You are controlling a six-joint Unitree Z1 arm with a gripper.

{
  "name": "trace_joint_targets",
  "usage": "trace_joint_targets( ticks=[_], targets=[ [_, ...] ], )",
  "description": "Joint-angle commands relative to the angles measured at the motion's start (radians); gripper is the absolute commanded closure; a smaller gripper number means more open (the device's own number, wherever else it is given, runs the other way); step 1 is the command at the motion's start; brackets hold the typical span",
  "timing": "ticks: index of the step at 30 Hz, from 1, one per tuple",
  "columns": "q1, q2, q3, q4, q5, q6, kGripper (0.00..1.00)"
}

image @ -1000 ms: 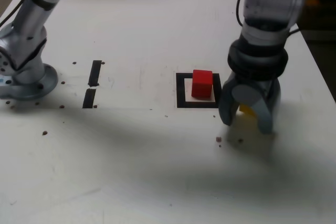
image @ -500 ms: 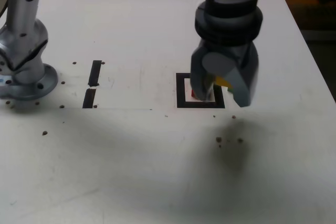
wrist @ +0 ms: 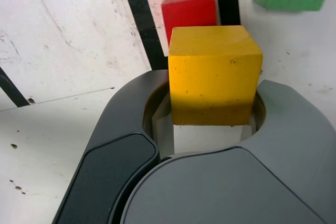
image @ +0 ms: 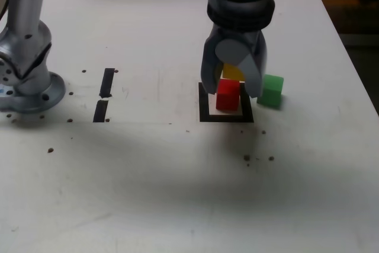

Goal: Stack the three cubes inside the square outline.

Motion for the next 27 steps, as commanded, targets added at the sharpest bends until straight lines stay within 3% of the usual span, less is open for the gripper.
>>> trace_joint_targets(
  ticks=[1,15,27],
  targets=[
    [0.025,-0.007,0.023,-0.014,-0.008,0.019,0.92],
    [0.076,0.010,0.098,-0.154,-0.055,0.072,0.91],
    [0.077,0.001,0.092,-0.171,-0.034,0.072,0.92]
  ],
)
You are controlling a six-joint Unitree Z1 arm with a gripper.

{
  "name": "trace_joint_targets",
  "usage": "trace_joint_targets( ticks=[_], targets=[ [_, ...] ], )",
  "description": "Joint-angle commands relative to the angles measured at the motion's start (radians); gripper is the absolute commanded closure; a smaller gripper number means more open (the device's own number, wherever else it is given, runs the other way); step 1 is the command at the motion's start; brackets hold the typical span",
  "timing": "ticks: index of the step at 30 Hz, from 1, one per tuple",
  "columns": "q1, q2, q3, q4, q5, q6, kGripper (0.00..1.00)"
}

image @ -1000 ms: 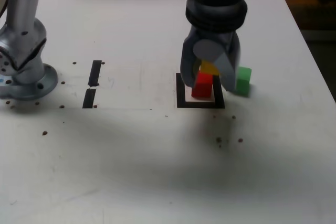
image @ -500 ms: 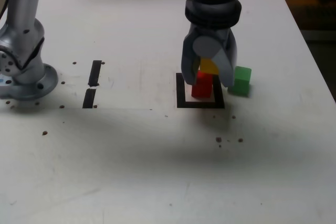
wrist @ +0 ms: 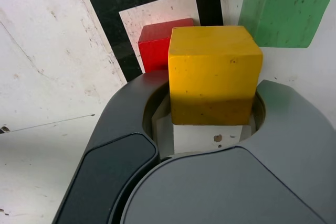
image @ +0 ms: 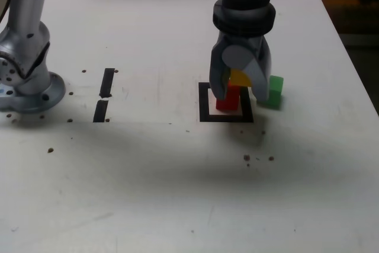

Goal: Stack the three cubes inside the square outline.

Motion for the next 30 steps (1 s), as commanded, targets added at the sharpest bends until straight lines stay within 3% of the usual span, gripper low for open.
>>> trace_joint_targets(
  ticks=[1,11,21,30],
  targets=[
    [0.004,-0.010,-0.002,0.008,0.008,0.001,0.92],
    [0.010,-0.038,0.034,0.036,0.013,0.002,0.86],
    [0.010,-0.053,0.083,0.028,-0.007,0.008,0.80],
    [0.010,-0.042,0.089,0.018,-0.015,0.017,0.63]
  ],
)
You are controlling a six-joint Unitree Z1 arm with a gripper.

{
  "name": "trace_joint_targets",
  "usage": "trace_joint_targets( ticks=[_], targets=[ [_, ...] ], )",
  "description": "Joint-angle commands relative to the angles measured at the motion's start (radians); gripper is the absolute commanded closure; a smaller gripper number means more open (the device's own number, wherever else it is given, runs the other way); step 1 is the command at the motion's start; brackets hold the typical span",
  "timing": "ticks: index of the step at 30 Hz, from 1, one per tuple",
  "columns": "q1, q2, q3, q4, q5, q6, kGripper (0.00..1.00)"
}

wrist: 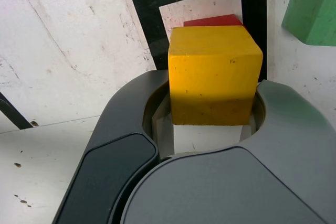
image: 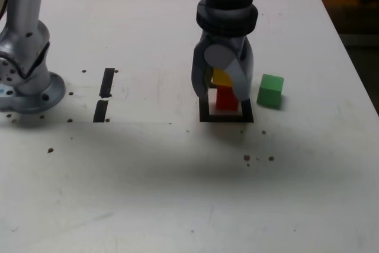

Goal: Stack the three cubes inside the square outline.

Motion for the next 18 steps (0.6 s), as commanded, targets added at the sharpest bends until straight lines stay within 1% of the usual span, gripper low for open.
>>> trace_joint_targets(
  ticks=[1,8,18],
  targets=[
    [0.001,0.002,0.000,-0.002,-0.001,0.003,0.61],
    [0.001,0.013,-0.002,-0.011,-0.002,0.010,0.48],
    [0.001,0.018,0.000,-0.027,-0.014,0.027,0.38]
  ],
)
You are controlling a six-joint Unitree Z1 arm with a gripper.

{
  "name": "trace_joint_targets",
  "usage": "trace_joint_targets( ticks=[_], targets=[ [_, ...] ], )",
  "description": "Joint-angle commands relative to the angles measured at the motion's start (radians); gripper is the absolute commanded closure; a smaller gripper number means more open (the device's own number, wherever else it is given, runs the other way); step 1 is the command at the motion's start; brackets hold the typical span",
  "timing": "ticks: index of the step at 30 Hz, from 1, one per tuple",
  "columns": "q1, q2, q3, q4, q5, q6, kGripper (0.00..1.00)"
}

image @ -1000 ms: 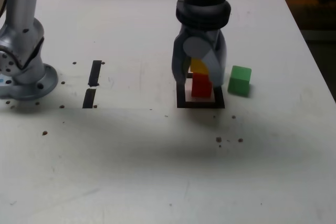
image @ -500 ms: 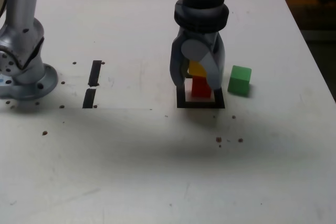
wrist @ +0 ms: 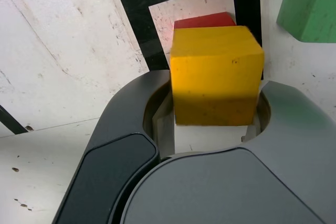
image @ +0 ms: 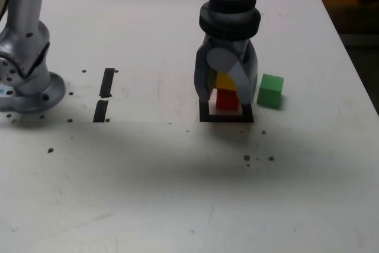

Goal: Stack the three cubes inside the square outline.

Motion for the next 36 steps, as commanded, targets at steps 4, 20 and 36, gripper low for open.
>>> trace_joint_targets(
  ticks=[4,20,36],
  targets=[
    [0.001,0.003,0.002,-0.005,-0.002,0.008,0.33],
    [0.001,-0.061,0.011,0.069,0.062,-0.005,0.13],
    [0.001,-0.159,-0.126,0.228,0.219,-0.014,0.01]
  ],
)
